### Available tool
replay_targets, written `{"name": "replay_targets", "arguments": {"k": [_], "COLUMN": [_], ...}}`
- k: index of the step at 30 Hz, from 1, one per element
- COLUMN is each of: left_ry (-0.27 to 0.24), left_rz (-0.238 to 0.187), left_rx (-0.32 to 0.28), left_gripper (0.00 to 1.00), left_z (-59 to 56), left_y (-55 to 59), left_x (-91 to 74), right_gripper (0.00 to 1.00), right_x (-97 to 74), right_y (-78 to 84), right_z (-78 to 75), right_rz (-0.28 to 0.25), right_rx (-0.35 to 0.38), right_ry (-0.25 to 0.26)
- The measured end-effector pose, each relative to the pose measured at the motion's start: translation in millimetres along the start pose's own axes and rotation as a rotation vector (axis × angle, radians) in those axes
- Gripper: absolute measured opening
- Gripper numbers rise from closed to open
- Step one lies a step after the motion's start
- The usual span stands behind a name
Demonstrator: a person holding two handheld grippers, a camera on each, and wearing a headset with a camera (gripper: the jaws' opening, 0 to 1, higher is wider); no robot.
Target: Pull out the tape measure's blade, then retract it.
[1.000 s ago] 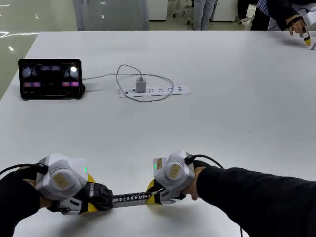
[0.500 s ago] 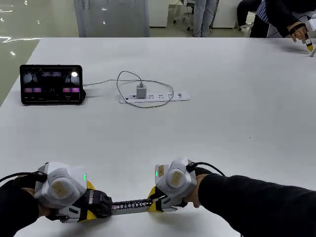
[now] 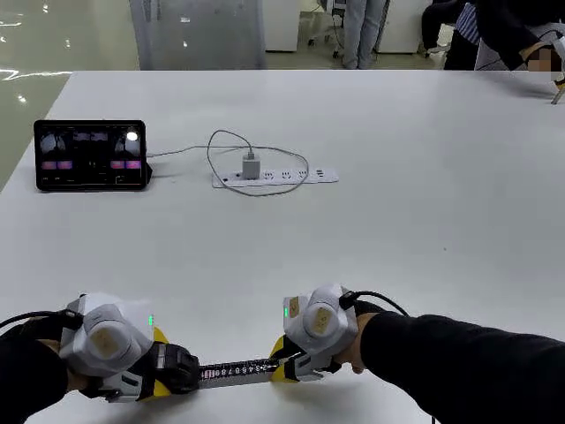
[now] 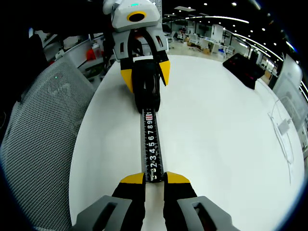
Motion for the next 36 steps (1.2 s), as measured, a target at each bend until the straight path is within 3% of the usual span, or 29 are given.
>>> {"name": "replay_targets", "arguments": {"k": [36], "left_ry": [-0.004], "left_rz": [-0.004], "left_rx": [-0.01], "left_gripper": [0.32], "left_z": [0.7], "left_y": [-0.2], "left_x": [0.1], "right_gripper": [0.1], "right_x": [-17.8], "right_y": [23.4], "right_z": [0.0], "right_rz": [0.016], "right_rx": [0.022], "right_ry": [-0.006]}}
Point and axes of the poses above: the centre of the closed fingertips' face, and the gripper's own axes: x roughly forward along the fingers, z roughly to its left, y roughly out of its underside, the point moved 1 cm from there along -x, roughly backward along the fingers, and after that the axes turned 5 degrees about -x, right-handed, at the moved point
